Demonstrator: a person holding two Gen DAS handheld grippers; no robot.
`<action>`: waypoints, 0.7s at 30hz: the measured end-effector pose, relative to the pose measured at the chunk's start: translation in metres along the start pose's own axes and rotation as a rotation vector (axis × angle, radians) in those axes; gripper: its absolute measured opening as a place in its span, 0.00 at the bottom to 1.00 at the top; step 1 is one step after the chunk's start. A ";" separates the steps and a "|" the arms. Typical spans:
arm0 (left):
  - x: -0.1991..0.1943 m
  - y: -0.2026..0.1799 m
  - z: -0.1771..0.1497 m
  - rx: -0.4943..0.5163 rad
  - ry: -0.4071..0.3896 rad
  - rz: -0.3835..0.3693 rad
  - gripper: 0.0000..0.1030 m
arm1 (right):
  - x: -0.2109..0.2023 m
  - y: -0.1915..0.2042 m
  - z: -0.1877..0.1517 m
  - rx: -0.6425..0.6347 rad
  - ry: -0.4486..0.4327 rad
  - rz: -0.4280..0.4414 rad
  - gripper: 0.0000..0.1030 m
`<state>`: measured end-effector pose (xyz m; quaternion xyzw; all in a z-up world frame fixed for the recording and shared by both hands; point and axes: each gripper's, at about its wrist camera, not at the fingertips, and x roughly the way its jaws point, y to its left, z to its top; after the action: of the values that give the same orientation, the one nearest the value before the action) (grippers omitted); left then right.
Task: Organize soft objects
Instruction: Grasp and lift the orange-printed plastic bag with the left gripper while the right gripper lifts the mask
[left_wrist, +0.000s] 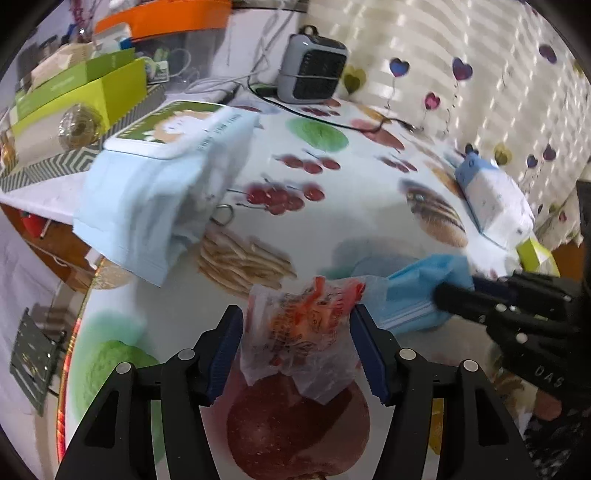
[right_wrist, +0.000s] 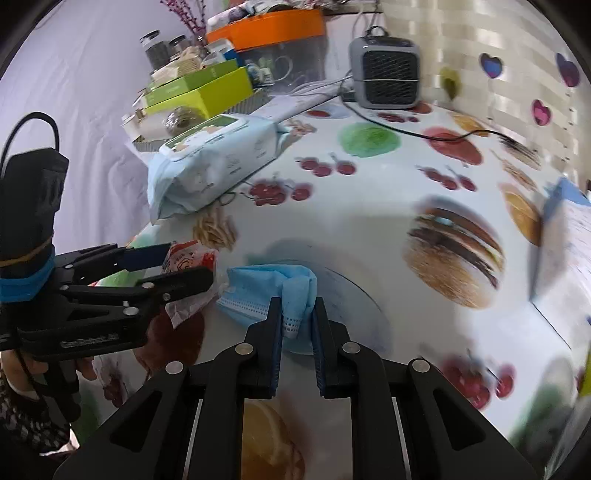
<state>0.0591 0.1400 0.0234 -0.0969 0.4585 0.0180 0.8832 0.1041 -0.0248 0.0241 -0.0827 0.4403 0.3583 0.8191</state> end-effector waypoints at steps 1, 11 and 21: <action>0.000 -0.003 -0.002 0.014 0.000 0.005 0.58 | -0.002 -0.001 -0.001 0.005 0.000 -0.007 0.15; 0.005 -0.015 -0.007 0.071 0.003 0.082 0.58 | -0.006 -0.005 -0.012 0.013 -0.012 -0.051 0.15; 0.005 -0.019 -0.012 0.100 0.008 0.121 0.59 | -0.010 -0.006 -0.018 0.016 -0.030 -0.084 0.15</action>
<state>0.0552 0.1184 0.0155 -0.0247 0.4671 0.0478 0.8825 0.0924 -0.0423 0.0205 -0.0893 0.4270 0.3213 0.8405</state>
